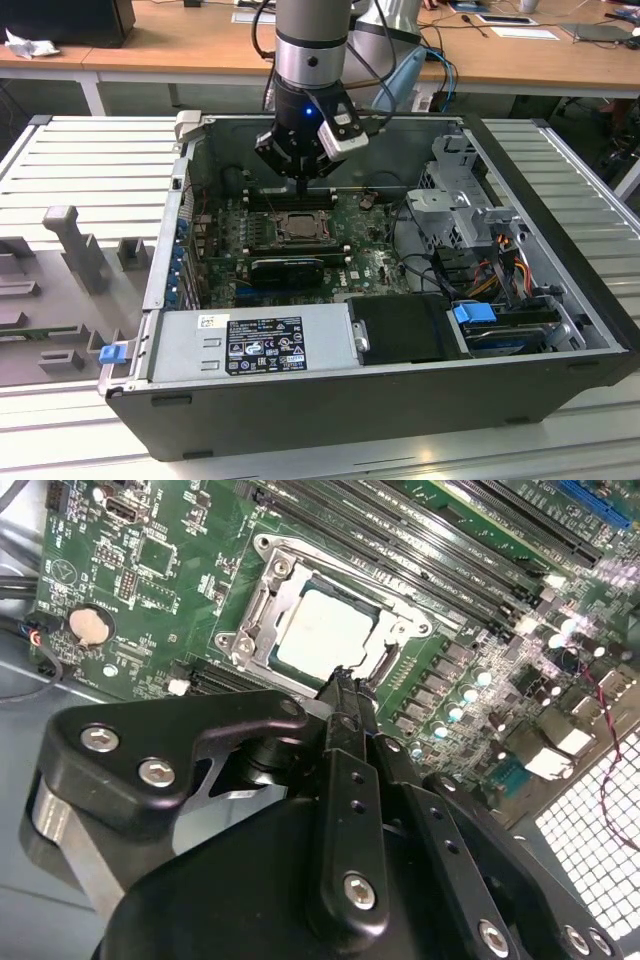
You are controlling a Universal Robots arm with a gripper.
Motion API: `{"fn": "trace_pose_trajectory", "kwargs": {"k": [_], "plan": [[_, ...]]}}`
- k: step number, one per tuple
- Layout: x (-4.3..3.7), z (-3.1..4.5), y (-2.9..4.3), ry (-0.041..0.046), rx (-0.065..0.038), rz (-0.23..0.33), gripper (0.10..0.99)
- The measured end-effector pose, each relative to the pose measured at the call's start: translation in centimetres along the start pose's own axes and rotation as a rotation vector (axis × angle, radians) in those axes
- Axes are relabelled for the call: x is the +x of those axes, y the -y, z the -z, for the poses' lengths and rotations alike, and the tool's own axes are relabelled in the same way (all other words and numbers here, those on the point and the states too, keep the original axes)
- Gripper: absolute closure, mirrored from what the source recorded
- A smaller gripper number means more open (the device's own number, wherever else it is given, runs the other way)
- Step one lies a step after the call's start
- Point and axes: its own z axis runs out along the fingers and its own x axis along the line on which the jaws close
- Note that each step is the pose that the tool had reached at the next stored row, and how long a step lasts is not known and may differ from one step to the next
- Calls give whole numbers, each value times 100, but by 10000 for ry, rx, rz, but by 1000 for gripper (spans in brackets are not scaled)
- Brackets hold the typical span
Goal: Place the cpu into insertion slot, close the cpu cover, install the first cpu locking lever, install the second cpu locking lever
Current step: 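Install the first cpu locking lever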
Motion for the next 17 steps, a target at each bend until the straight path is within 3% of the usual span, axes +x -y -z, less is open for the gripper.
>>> {"fn": "trace_pose_trajectory", "kwargs": {"k": [6,9,11,15,17], "plan": [[109,-2,6,-1,-8,20,980],[210,-19,11,4,-11,28,980],[362,-45,19,2,-16,52,980],[513,-65,21,1,-22,74,980],[637,-83,-22,1,-22,114,980]]}}
